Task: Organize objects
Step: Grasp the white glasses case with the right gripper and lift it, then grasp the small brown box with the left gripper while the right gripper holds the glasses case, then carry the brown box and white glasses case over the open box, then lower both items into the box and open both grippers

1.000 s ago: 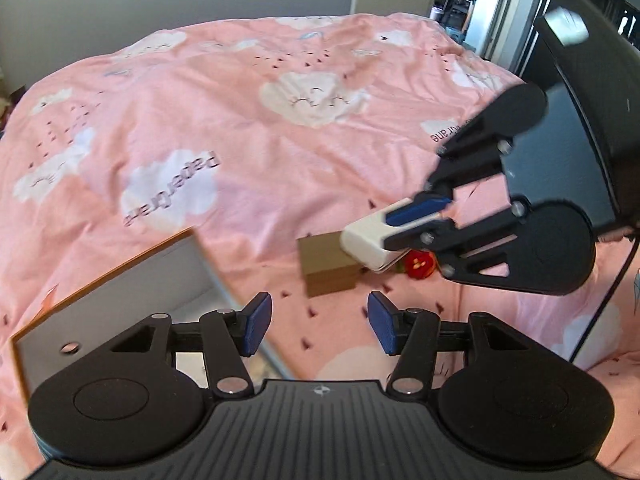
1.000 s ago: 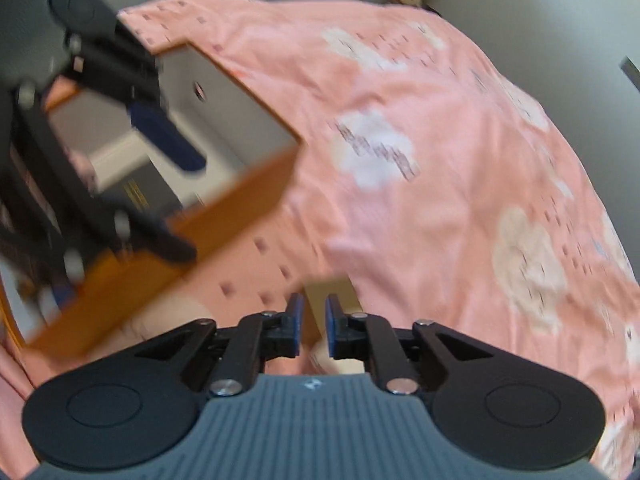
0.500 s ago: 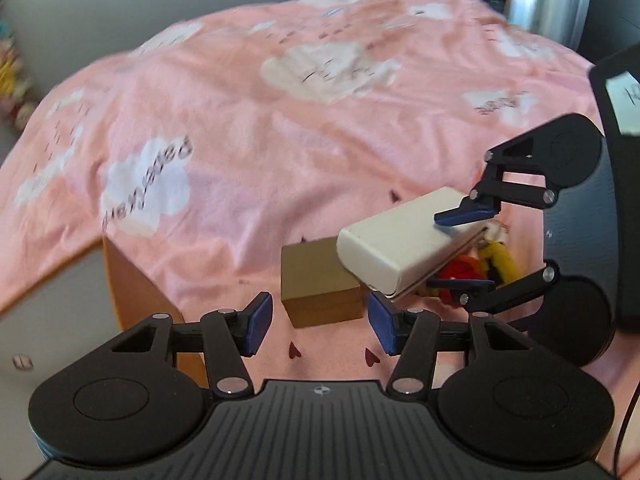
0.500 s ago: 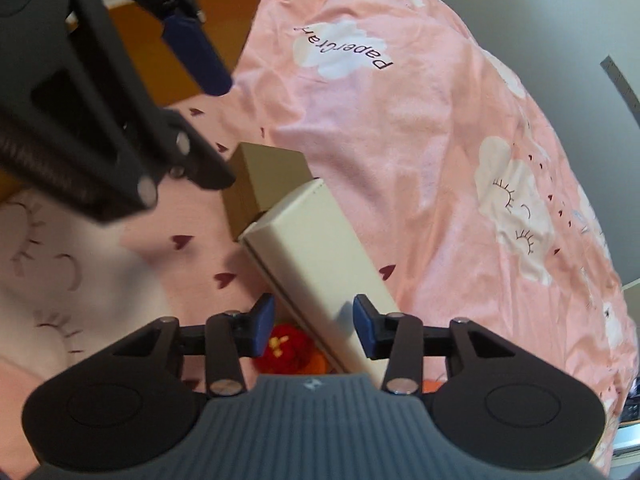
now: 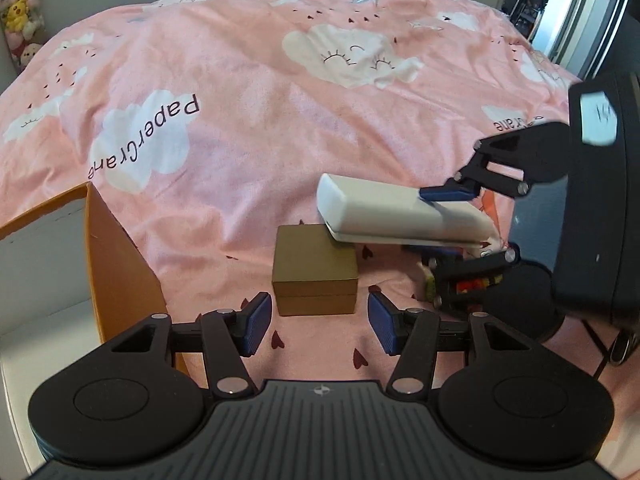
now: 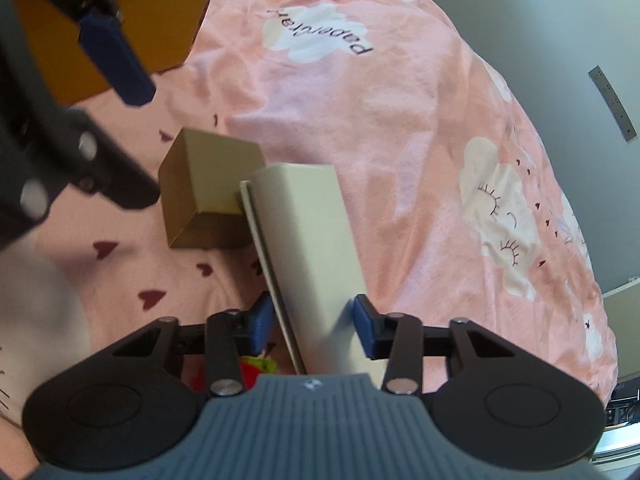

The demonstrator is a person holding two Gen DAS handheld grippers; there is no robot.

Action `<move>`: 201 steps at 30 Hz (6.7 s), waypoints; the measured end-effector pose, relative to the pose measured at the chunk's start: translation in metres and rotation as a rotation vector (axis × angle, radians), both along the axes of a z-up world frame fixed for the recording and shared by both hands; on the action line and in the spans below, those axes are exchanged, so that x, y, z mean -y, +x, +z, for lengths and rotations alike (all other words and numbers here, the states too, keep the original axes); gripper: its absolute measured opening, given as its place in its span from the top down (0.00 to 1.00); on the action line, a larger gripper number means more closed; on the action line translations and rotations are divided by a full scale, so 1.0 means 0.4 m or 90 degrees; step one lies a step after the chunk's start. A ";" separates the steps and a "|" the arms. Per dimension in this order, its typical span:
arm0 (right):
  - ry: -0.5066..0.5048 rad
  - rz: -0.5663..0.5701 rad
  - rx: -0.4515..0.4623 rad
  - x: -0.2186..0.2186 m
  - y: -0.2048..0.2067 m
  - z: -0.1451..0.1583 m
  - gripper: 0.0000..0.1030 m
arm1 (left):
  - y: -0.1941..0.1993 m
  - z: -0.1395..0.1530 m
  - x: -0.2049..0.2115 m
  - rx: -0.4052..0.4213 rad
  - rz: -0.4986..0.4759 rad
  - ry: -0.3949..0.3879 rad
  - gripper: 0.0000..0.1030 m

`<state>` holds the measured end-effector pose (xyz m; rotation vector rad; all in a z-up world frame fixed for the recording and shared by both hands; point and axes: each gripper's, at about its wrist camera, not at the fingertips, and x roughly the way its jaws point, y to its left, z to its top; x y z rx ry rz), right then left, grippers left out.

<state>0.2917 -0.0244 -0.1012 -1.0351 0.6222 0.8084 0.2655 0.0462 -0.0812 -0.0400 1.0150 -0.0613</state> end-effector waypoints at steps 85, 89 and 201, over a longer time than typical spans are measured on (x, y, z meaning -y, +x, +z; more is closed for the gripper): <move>-0.117 -0.059 -0.178 0.102 0.029 0.139 0.40 | 0.076 -0.027 -0.013 -0.077 -0.035 -0.024 0.16; -0.104 -0.064 -0.200 0.111 0.031 0.108 0.40 | 0.092 -0.057 -0.005 -0.080 -0.016 -0.006 0.16; -0.060 0.355 -0.083 -0.392 -0.223 0.225 0.42 | -0.277 0.051 -0.518 -0.183 -0.440 0.529 0.27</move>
